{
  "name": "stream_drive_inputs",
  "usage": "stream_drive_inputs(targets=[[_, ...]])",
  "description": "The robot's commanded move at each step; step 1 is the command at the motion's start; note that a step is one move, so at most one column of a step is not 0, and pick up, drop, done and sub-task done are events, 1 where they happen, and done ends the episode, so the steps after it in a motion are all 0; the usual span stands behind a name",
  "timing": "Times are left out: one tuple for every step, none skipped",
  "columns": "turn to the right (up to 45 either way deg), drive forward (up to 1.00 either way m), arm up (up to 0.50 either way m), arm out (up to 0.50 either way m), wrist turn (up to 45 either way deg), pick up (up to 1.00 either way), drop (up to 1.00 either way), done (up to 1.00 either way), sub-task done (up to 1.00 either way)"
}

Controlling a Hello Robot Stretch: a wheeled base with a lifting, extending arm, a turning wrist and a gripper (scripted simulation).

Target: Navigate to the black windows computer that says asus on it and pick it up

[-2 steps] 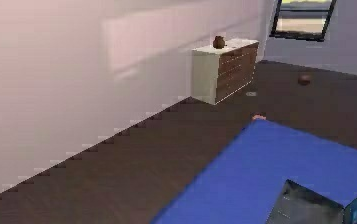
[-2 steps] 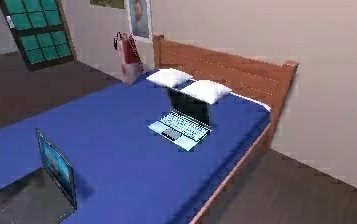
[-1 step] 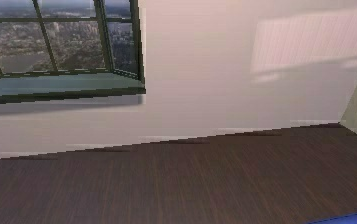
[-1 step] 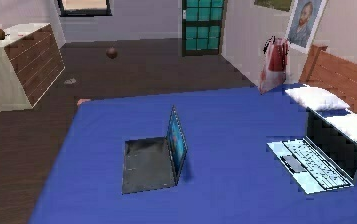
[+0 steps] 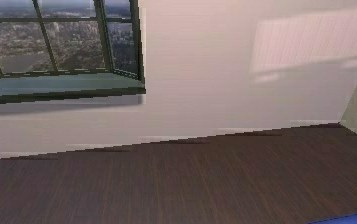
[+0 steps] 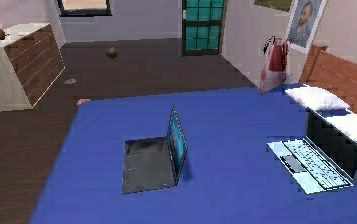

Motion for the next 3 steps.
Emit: stream_drive_inputs(targets=[[0.0, 0.0, 0.18, 0.0, 0.0, 0.0, 0.0, 0.0, 0.0], [0.0, 0.0, 0.0, 0.36, 0.0, 0.0, 0.0, 0.0, 0.0], [0.0, 0.0, 0.0, 0.0, 45.0, 0.0, 0.0, 0.0, 0.0]])
